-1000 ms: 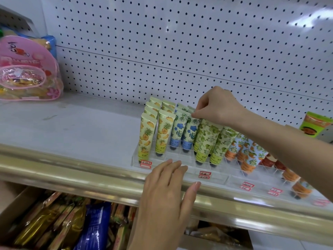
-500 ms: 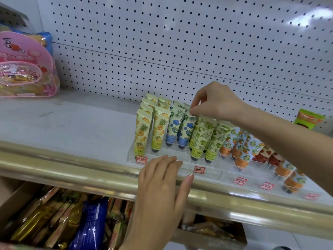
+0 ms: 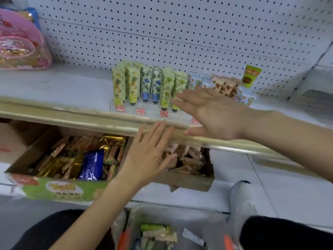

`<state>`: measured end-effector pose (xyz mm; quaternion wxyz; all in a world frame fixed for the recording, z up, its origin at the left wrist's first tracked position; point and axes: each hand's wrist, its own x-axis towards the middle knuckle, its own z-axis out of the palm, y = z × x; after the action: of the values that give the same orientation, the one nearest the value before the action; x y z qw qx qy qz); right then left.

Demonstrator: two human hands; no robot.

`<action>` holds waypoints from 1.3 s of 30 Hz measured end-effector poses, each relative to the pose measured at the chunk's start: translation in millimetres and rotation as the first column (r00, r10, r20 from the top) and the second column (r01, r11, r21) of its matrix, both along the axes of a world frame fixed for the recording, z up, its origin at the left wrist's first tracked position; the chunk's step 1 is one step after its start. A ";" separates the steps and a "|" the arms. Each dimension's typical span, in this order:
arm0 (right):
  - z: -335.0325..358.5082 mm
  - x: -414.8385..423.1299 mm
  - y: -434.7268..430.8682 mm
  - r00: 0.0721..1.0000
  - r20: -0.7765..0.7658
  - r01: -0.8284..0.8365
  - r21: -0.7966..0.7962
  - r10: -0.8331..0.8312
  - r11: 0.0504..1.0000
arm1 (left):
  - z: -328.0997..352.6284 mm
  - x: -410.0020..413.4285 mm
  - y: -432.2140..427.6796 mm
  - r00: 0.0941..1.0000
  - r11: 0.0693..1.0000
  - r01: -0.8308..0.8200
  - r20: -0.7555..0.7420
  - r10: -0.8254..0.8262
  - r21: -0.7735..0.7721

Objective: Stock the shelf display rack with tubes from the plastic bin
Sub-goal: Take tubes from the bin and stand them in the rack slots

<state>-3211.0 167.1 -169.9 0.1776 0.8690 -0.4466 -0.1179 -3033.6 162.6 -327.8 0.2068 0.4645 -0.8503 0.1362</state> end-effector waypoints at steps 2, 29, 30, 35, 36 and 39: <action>-23.0 -12.1 20.5 1.000 0.005 0.010 0.046 -0.010 0.999 | -9.5 5.4 23.3 0.999 1.000 0.013 0.030 -0.013 0.020; -500.8 -90.7 182.1 0.497 -0.052 0.273 0.957 -0.866 0.099 | -306.3 37.3 164.1 0.682 0.369 -0.065 -0.229 0.695 0.927; -506.3 -91.0 182.2 0.486 -0.053 0.269 0.959 -0.872 0.092 | -311.9 37.5 163.0 0.644 0.358 -0.060 -0.238 0.727 0.932; -532.2 -97.7 173.3 0.435 -0.017 0.272 0.956 -0.900 0.113 | -329.0 38.3 159.4 0.415 0.354 0.043 -0.339 0.844 0.934; -539.9 -100.3 171.9 0.428 -0.010 0.254 0.961 -0.904 0.110 | -329.7 36.2 159.6 0.395 0.370 0.049 -0.358 0.846 0.928; -557.6 -103.8 166.6 0.404 0.007 0.209 0.973 -0.915 0.100 | -334.5 33.3 160.3 0.360 0.416 0.044 -0.403 0.842 0.908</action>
<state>-3314.8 333.8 -727.5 -0.5355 0.5138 -0.6644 -0.0885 -3000.4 322.9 -662.3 0.3037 0.7262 -0.4111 -0.4598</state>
